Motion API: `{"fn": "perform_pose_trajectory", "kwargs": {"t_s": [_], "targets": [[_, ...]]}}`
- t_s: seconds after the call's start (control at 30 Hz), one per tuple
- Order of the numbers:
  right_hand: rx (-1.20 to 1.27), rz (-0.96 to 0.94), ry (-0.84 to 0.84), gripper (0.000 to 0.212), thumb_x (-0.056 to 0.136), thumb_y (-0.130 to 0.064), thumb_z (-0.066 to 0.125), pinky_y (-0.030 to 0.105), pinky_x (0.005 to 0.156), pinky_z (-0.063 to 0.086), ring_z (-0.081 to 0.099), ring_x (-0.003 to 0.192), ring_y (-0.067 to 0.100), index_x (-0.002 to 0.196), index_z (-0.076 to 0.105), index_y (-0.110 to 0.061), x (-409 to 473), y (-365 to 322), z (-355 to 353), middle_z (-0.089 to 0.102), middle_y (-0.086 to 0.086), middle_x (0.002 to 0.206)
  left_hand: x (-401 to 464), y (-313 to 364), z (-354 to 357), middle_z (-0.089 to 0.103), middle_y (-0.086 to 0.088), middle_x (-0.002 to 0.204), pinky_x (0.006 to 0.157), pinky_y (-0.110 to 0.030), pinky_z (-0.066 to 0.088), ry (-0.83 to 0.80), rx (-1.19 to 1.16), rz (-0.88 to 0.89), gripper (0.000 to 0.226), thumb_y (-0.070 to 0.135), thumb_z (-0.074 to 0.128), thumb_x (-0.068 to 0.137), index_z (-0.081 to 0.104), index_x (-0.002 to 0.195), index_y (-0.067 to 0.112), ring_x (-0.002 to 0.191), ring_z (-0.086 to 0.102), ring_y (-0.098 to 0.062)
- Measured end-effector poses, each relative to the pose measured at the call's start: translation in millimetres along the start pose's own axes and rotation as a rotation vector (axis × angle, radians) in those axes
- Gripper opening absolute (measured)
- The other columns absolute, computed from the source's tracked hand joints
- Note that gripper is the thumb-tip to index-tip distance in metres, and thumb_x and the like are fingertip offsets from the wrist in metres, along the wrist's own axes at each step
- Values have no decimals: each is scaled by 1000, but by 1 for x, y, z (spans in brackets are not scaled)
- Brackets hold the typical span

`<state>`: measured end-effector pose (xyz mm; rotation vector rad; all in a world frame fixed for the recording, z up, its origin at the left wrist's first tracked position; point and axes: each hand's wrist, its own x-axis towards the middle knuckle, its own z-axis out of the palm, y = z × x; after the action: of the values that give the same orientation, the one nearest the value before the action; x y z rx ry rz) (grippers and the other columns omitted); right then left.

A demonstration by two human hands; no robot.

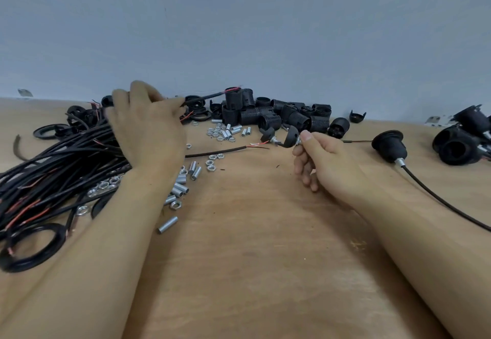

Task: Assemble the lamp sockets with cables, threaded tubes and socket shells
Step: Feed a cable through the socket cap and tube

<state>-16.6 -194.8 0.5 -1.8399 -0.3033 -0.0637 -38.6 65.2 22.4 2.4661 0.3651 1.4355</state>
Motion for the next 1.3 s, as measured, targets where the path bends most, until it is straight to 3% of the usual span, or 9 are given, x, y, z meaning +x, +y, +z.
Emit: {"fn": "perform_pose_trajectory", "kwargs": {"t_s": [0.13,0.23,0.53,0.63,0.73,0.83,1.03,1.13,1.3], "targets": [[233,86,69,37,105,-37,40,22,37,35,48,43,17,83,56,-12,2,-5,-5,60,4,58,-16,36,-4,66,-16,92,68,-47,48,137,-287,402,27,-7,67,83,80,96,13,70,59,-34],[326,144,57,38,105,-37,39,23,39,34,47,44,18,79,55,-13,3,-8,-10,60,4,59,-32,59,-3,72,-11,91,65,-47,48,140,-337,579,32,-12,59,81,79,94,9,69,62,-32],[429,148,-25,35,104,-28,42,20,40,34,47,47,14,78,59,-11,4,-4,-16,59,2,61,-25,51,3,72,-2,84,67,-43,40,331,-194,529,47,-17,66,73,81,97,21,72,61,-35],[478,169,-16,37,105,-33,39,20,40,34,48,46,14,79,56,-13,5,-5,-16,60,1,61,-26,51,3,72,-3,88,69,-44,49,307,-410,508,31,-10,71,83,80,100,14,75,63,-30],[497,177,-6,38,105,-36,37,20,41,35,48,47,13,80,55,-13,5,-6,-17,60,0,61,-27,65,-5,71,-1,98,75,-37,57,194,-987,232,12,7,62,97,72,101,12,88,70,-19],[586,178,30,40,106,-37,34,20,41,37,54,49,15,78,52,-15,4,-8,-19,65,1,65,-25,71,-13,75,-5,92,63,-28,58,106,-1314,-172,8,17,54,102,60,96,19,85,75,-23],[740,174,69,45,106,-41,31,21,44,49,74,75,22,72,49,-17,3,-11,-25,77,4,92,-32,68,-2,74,-5,85,61,-26,58,-57,-1342,-482,10,17,53,102,56,93,16,74,75,-25],[714,173,33,45,106,-39,31,21,44,49,74,72,23,72,48,-16,3,-10,-26,76,5,88,-30,66,0,68,-21,100,63,-28,59,-39,-1339,-563,9,17,49,104,53,96,16,73,75,-26],[574,114,-30,37,106,-29,36,26,46,51,72,73,23,79,53,-10,4,-6,-21,72,4,79,-25,67,-4,70,-4,84,63,-31,60,29,-1435,-692,13,18,42,107,48,96,16,70,75,-30]]}}
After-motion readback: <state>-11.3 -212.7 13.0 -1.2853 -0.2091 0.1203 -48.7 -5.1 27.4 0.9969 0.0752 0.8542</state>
